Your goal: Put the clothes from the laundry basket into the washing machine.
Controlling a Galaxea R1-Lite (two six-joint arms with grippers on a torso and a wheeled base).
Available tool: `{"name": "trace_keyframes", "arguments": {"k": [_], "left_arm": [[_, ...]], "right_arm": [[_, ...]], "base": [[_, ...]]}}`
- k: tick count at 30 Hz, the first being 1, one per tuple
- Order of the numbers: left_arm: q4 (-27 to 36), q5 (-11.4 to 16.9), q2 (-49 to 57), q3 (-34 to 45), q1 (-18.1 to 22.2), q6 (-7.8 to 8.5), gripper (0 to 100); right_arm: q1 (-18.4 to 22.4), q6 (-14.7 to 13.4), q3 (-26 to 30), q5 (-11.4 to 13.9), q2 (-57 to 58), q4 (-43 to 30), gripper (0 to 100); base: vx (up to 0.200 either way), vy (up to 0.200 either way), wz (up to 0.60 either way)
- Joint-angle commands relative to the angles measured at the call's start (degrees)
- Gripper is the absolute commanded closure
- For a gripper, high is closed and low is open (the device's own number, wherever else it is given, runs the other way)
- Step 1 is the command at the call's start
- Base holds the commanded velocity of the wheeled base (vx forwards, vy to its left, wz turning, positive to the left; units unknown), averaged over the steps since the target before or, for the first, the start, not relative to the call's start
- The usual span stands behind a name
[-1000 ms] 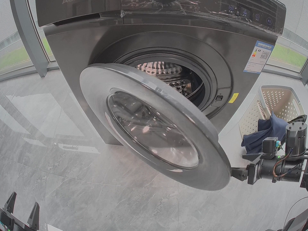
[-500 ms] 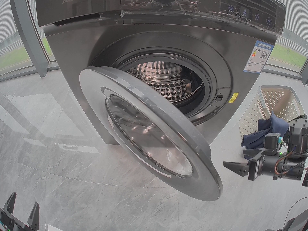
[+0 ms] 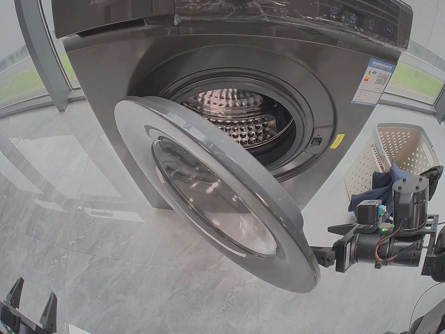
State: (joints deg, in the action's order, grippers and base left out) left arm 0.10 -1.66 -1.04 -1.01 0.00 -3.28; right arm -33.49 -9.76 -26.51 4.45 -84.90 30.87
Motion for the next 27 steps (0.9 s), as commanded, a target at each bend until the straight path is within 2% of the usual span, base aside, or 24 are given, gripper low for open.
{"name": "trace_keyframes", "arguments": {"k": [1,5,8,10,12,17,23,24,27], "left_arm": [[0.0,0.0,0.6,0.9,0.0,-0.06,0],[0.0,0.0,0.6,0.9,0.0,-0.06,0],[0.0,0.0,0.6,0.9,0.0,-0.06,0],[0.0,0.0,0.6,0.9,0.0,-0.06,0],[0.0,0.0,0.6,0.9,0.0,-0.06,0],[0.0,0.0,0.6,0.9,0.0,-0.06,0],[0.0,0.0,0.6,0.9,0.0,-0.06,0],[0.0,0.0,0.6,0.9,0.0,-0.06,0],[0.0,0.0,0.6,0.9,0.0,-0.06,0]], "right_arm": [[-4.5,0.1,2.0,0.2,1.3,0.0,0],[-8.8,-0.2,3.8,-0.1,3.9,0.1,0],[-8.2,-0.3,3.2,-0.2,4.8,0.0,0],[-6.0,-0.4,2.0,-0.8,4.5,0.1,0],[-2.1,-0.6,-0.2,-2.5,2.5,0.1,0],[3.3,-2.4,-6.2,-3.0,-5.1,1.6,0],[5.5,-3.2,-12.6,-3.0,-12.1,3.1,0],[6.1,-3.2,-15.9,-3.4,-14.7,3.3,0],[6.1,-3.7,-19.9,-5.1,-17.4,3.2,0]], "base": [[0.000,0.000,0.00],[0.000,0.000,0.00],[0.000,0.000,0.00],[0.000,0.000,0.00],[-0.200,0.000,0.00],[-0.160,0.000,0.00],[0.000,0.000,0.00],[0.000,0.000,0.00],[0.000,0.000,0.00]]}}
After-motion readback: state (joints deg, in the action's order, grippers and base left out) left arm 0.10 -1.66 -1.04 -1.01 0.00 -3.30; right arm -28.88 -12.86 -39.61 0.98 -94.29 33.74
